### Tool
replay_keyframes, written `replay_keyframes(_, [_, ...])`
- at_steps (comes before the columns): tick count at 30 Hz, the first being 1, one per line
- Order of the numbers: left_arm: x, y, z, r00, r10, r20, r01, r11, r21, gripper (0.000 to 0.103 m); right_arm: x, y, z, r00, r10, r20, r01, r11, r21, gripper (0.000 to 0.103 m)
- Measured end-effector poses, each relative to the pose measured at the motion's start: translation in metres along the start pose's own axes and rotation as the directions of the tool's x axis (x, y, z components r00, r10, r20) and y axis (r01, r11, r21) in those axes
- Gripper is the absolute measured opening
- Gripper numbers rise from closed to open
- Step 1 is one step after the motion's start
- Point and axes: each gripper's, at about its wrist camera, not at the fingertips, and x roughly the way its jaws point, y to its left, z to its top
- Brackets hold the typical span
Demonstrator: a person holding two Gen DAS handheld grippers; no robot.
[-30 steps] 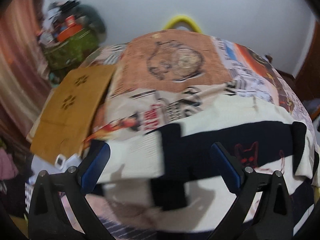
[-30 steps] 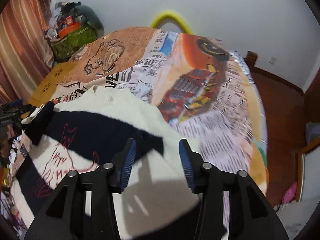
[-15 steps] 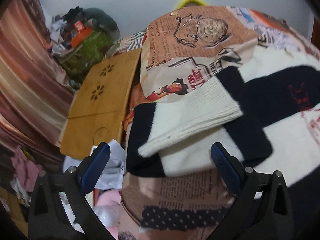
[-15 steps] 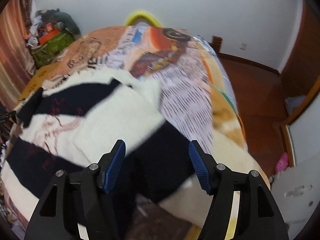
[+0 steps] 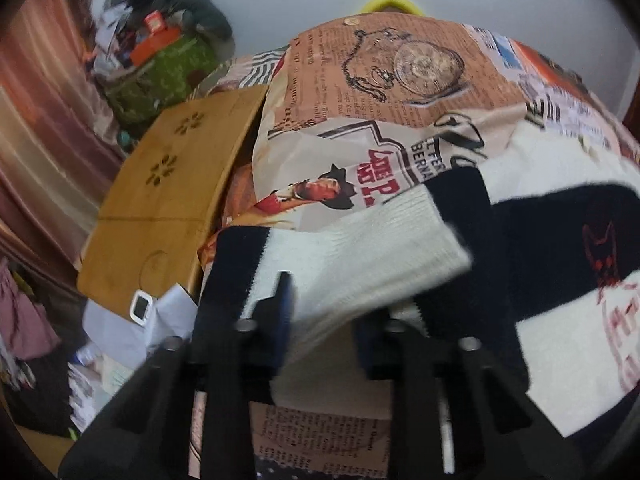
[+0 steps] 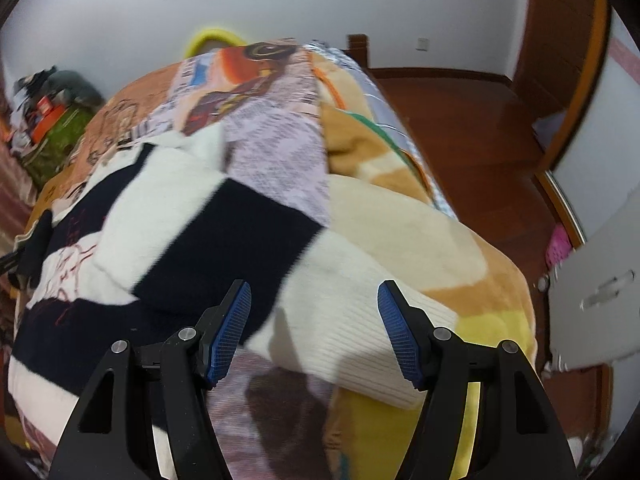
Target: Fold small clothes
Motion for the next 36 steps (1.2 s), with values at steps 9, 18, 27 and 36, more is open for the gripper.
replay_keyframes(9, [-0.057,0.017,0.012,0.994,-0.083,0.074,0.092,0.988,-0.128,0.01,0.021,0.024,0.029,0.995,0.095,0.001,-0.095,0.992,-0.084,0.062])
replay_keyframes(18, [-0.106,-0.002,0.025,0.982,-0.151,0.117,0.168,0.974,-0.152,0.009,0.061,0.082,0.066,0.967,0.245,-0.071,-0.255,0.94,-0.226,0.062])
replay_keyframes(27, [-0.139,-0.077,0.042,0.978,-0.159,0.136,0.164,0.986,-0.025,0.009,0.063,0.069,0.046,0.943,0.321,-0.088,-0.333,0.894,-0.299,0.033])
replay_keyframes(36, [-0.164,-0.183,0.068,0.95,-0.276,0.144,0.269,0.961,0.064,0.009,0.032,0.038,0.042,0.934,0.355,-0.034,-0.346,0.879,-0.328,0.01])
